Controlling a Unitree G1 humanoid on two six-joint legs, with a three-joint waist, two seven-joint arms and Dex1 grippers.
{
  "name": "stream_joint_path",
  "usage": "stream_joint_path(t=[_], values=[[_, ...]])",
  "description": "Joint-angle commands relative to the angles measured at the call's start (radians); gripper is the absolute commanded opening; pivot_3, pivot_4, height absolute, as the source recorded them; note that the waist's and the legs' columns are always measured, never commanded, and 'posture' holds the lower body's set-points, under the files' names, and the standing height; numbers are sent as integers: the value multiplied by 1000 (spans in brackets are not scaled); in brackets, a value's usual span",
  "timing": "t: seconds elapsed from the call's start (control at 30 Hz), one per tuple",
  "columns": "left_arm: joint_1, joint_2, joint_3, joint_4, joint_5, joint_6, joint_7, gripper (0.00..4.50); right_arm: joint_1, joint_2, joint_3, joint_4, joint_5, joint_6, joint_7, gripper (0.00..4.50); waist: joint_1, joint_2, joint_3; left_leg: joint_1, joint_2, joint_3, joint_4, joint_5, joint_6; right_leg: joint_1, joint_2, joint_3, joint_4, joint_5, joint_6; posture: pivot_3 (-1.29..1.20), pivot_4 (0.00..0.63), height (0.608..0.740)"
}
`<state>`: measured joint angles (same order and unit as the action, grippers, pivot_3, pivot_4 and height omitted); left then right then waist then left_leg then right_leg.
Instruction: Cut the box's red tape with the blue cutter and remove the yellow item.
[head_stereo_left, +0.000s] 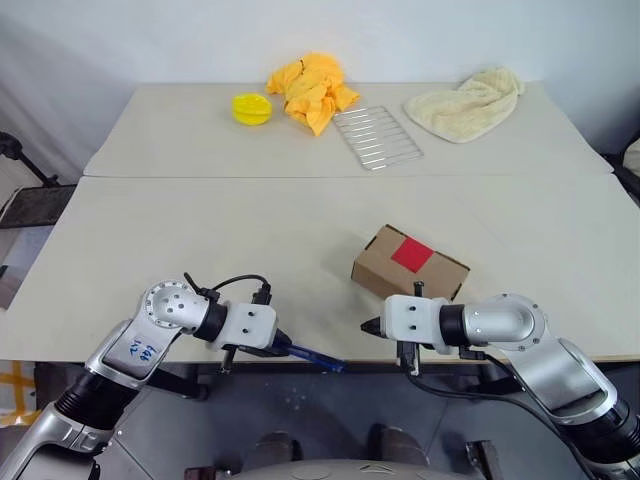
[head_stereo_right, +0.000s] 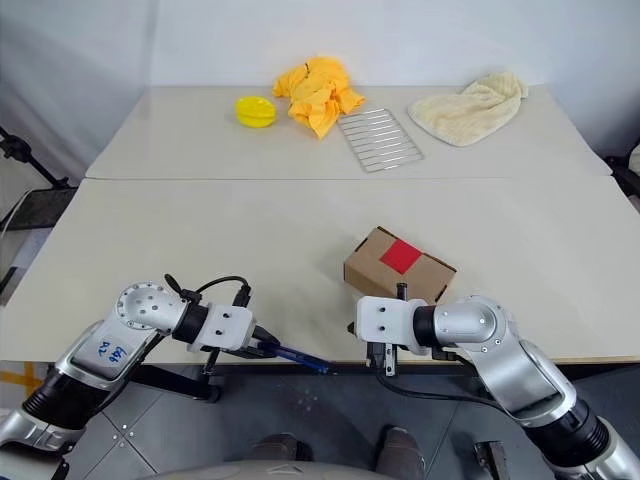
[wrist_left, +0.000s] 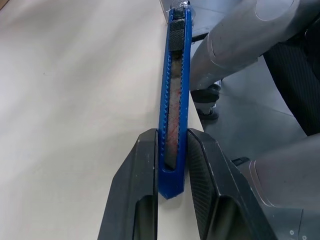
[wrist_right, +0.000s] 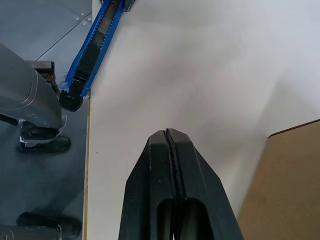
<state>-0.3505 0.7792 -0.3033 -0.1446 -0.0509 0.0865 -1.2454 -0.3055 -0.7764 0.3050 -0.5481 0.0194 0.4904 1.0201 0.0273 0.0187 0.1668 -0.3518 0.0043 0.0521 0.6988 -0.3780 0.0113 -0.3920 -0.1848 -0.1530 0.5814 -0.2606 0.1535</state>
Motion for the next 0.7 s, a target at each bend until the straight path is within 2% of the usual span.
stream_joint_path(t=[0.03,0.13,0.4,0.6,0.7], values=[[51,4,-112,50,89,32,-19,899,-2,-8,-23,-40,16,5,-7,0,0,0,0,0,0,0,0,0,0,0,0,0,0,0,0,0,150,740],[51,4,-107,56,106,23,1,899,-3,-4,-29,-50,24,16,-15,0,0,0,0,0,0,0,0,0,0,0,0,0,0,0,0,0,150,740],[9,-30,-76,136,206,-4,174,899,-19,-5,-32,-55,36,30,-27,0,10,2,-2,2,0,-1,1,1,2,3,-1,0,0,1,-1,0,150,740],[11,-38,-81,103,277,144,286,899,-43,8,-23,-41,39,31,-37,0,5,2,-2,4,1,-2,1,3,1,2,0,0,3,2,-4,0,150,740],[33,-49,-86,56,260,206,301,899,-47,8,-19,-39,43,31,-41,0,0,2,-2,6,1,-2,1,3,1,4,0,1,4,2,-4,0,150,740]])
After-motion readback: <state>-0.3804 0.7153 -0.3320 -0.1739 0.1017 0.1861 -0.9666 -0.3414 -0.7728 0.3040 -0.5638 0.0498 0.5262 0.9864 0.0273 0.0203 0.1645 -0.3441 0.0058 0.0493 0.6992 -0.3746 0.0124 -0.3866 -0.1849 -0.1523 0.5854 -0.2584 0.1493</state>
